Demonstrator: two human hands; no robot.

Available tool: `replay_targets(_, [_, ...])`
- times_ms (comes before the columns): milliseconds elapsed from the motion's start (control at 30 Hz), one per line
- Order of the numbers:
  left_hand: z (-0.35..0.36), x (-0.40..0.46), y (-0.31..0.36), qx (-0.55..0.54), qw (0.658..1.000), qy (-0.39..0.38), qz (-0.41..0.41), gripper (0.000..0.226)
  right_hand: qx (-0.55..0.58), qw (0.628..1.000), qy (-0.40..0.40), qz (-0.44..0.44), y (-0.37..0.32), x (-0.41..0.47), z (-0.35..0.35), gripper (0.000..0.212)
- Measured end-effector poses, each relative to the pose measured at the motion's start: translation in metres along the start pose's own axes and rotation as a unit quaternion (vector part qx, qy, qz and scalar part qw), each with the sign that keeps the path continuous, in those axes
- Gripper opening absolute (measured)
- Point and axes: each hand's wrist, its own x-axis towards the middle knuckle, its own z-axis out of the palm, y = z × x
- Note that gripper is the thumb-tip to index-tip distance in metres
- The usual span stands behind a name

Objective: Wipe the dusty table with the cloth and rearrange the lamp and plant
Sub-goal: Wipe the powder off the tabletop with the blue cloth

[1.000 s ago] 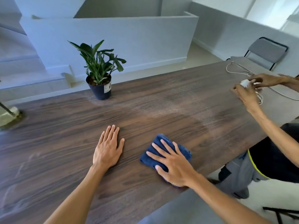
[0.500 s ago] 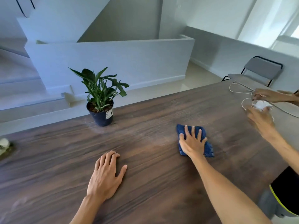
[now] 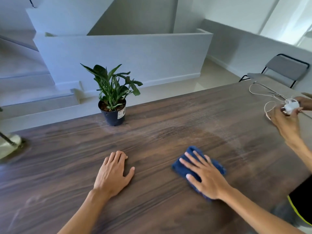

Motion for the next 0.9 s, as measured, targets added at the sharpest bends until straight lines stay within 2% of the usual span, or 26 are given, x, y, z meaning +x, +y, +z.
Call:
replay_targets(167, [0.001,0.004,-0.013,-0.051,0.999,-0.003,0.003,0.035,0.015,0.978,0.011,0.207,0.047,0.07,-0.012,0.057])
replay_targets(267, [0.006,0.004,-0.009,-0.048,0.999,-0.001,0.005,0.031,0.033,0.965,0.01,0.26,0.034,0.131,-0.018,0.057])
replay_targets(367, [0.004,0.003,-0.01,-0.054,0.999,-0.004,-0.003,0.028,0.04,0.973,0.001,0.225,-0.001,0.185,-0.018,0.056])
replay_targets(500, [0.003,0.006,-0.014,-0.06,0.998,0.002,-0.002,0.021,0.035,0.996,-0.005,0.084,-0.088,0.224,-0.007,0.056])
replay_targets(600, [0.004,0.005,-0.019,-0.071,0.997,0.021,-0.003,0.013,0.026,0.998,-0.006,-0.048,-0.147,0.196,0.007,0.055])
replay_targets(700, [0.004,0.002,-0.02,-0.099,0.995,0.024,-0.008,0.012,0.024,0.991,-0.006,-0.133,-0.148,0.122,0.015,0.054])
replay_targets(800, [-0.005,0.001,-0.033,-0.139,0.99,-0.004,0.009,0.012,0.025,0.992,-0.026,-0.12,-0.097,0.068,0.009,0.053])
replay_targets(900, [-0.016,-0.008,-0.073,-0.079,0.996,-0.018,0.029,0.022,-0.011,0.999,-0.034,-0.03,-0.051,0.073,-0.005,0.057])
